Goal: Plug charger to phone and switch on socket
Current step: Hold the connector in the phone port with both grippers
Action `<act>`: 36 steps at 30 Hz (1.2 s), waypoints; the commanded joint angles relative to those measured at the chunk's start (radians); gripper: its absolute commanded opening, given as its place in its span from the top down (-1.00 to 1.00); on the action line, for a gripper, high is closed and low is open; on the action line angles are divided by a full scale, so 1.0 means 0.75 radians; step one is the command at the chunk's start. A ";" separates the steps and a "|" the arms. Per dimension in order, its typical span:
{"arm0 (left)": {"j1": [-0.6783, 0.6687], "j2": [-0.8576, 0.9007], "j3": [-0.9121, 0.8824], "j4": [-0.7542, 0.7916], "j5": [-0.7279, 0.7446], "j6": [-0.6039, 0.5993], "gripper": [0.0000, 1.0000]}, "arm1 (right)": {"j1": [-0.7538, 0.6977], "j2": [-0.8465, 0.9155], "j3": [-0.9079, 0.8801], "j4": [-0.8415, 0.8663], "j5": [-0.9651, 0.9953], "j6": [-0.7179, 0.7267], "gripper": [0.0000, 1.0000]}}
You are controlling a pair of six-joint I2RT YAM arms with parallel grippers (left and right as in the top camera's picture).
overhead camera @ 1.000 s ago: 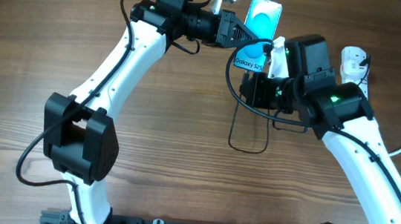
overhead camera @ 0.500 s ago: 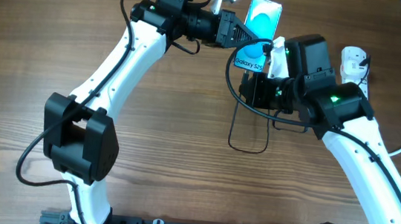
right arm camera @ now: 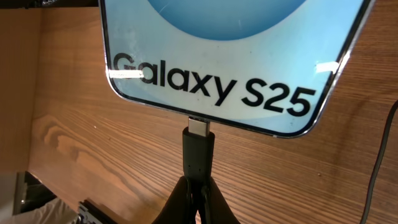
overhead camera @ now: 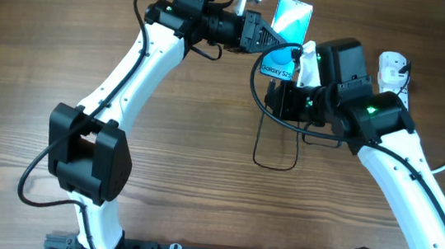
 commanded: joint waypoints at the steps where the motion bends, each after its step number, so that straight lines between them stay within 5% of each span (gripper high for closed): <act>1: -0.001 -0.032 0.011 0.005 0.027 -0.007 0.92 | 0.007 0.008 0.022 0.007 -0.022 -0.014 0.91; 36: -0.001 -0.032 0.011 0.004 0.028 0.028 0.92 | 0.007 0.008 0.022 0.013 0.034 -0.005 0.91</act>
